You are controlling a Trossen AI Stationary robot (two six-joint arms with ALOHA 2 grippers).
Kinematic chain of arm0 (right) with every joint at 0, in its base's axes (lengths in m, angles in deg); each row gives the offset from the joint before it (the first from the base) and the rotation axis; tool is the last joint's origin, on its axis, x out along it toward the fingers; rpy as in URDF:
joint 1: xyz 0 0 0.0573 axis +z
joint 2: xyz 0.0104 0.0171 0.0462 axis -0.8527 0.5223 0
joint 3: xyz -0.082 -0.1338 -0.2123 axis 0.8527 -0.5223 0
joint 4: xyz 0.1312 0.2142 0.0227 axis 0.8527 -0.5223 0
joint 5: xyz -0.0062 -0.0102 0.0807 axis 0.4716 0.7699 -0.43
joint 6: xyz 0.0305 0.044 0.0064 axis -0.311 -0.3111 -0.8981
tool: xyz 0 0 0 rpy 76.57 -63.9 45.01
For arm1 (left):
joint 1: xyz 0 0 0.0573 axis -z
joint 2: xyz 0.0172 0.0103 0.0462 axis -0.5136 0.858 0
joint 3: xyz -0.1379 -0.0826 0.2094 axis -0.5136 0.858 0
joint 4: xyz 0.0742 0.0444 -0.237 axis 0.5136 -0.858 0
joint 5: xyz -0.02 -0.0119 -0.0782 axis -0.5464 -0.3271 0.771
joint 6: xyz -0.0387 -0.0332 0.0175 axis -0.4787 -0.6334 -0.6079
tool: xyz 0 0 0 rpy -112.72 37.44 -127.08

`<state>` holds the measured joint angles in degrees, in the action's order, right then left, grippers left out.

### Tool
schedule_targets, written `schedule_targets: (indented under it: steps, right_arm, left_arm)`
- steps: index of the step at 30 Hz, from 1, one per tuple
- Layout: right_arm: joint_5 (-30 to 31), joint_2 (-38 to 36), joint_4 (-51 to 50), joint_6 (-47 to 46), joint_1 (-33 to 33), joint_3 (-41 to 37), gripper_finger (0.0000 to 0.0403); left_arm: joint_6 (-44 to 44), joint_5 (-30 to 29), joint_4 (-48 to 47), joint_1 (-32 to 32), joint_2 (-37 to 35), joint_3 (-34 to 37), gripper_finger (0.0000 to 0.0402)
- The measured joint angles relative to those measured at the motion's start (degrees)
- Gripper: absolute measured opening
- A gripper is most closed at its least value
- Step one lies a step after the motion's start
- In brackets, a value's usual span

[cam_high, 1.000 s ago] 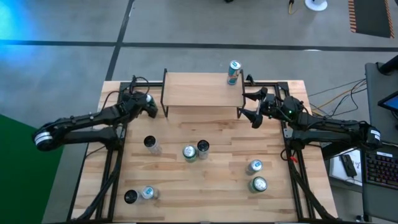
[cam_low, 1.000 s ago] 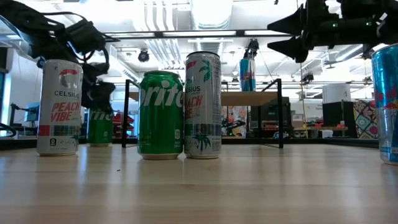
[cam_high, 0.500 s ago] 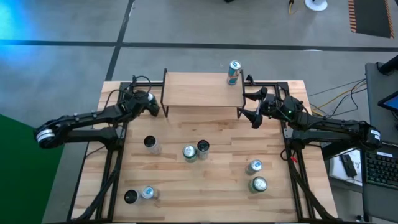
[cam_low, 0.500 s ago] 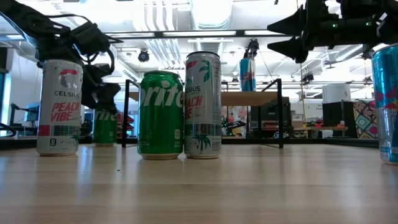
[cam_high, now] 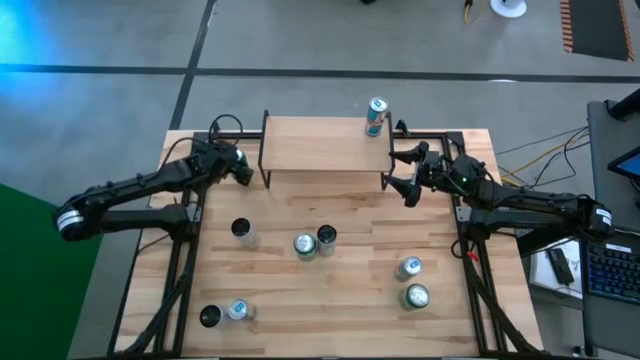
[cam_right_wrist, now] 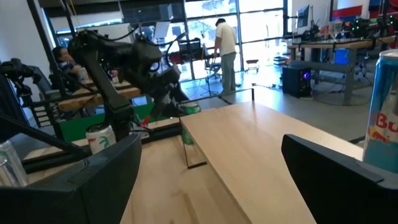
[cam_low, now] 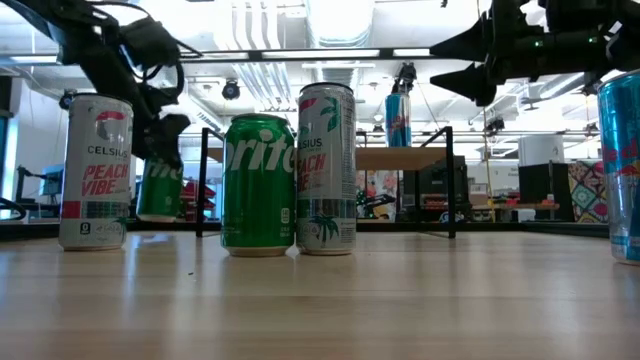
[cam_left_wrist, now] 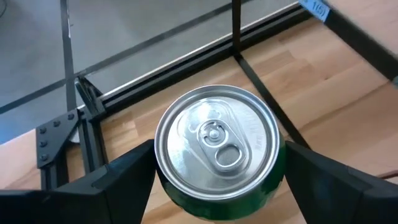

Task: Sort soda cans
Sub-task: Put the top green soda can on the shelf

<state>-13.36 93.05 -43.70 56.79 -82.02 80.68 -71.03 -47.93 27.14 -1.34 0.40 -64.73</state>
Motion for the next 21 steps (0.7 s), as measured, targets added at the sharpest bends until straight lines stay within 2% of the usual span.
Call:
schedule_targets:
  steps: [7, 11, 21]
  right_arm:
    - [0.0, 0.0, -0.7, -0.3, 0.0, 0.0, 0.0377]
    - [0.0, 0.0, -1.7, -0.3, 0.0, 0.0, 0.0377]
    - [0.1, 0.0, -2.8, -0.3, 0.0, 0.0, 0.0377]
  left_arm:
    - [0.1, -0.5, -5.8, 0.3, -0.1, -6.6, 0.0311]
    - [0.0, -0.9, -5.9, 0.5, -0.2, -7.3, 0.0311]
    - [-4.3, -0.7, 1.1, 0.7, -0.2, 4.8, 0.0311]
